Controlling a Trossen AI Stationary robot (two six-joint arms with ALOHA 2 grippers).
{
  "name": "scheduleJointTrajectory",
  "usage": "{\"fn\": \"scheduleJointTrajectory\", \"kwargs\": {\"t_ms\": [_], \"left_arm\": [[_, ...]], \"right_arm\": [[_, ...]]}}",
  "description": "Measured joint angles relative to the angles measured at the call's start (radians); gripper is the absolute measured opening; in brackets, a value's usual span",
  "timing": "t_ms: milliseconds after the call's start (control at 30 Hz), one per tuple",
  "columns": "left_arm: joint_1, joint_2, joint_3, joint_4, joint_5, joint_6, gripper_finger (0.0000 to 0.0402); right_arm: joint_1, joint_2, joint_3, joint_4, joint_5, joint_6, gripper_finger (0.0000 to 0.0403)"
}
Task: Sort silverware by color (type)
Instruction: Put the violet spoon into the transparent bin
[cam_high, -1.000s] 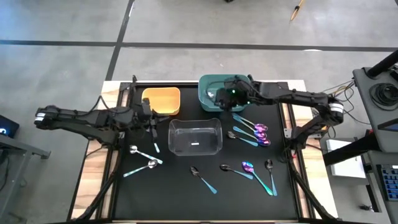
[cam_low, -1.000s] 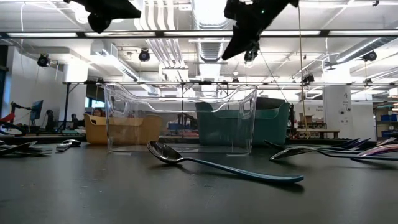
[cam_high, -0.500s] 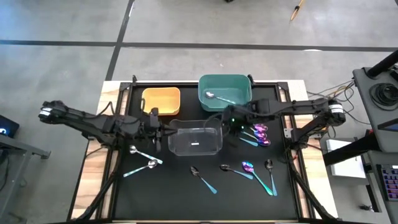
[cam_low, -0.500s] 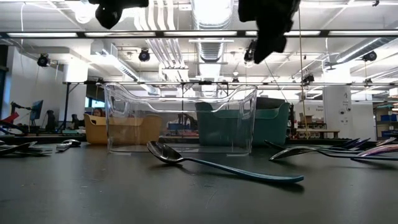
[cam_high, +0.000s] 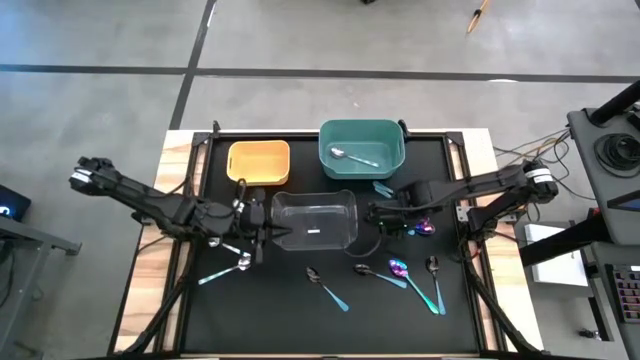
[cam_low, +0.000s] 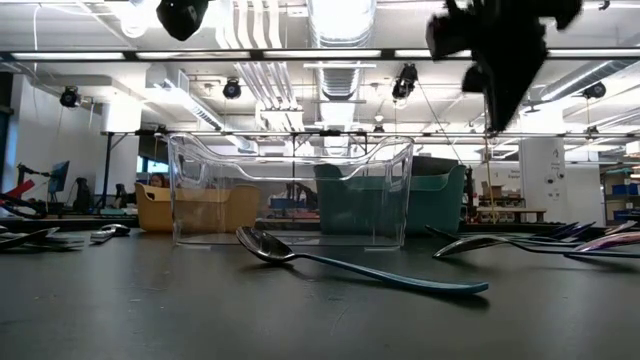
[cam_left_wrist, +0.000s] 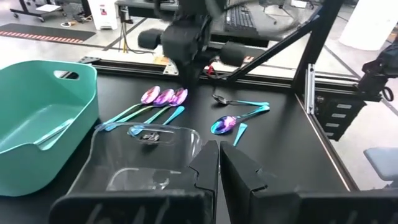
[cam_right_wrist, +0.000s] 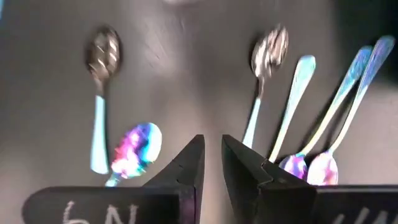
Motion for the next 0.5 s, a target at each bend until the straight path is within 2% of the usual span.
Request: {"fn": "scheduleJointTrajectory", "kwargs": {"t_ms": [300,500], "left_arm": [[-0.011,0.015,0.000,0.014,-0.003,-0.001,0.0000],[-0.010,0.015,0.000,0.025,-0.003,-0.001,0.0000]], "right_arm": [[-0.095,-0.049,-0.272,0.196,0.001,-0.045,0.0027],[-0.196,-0.073,-0.383,0.304,0.003,-0.079,0.0019]]}}
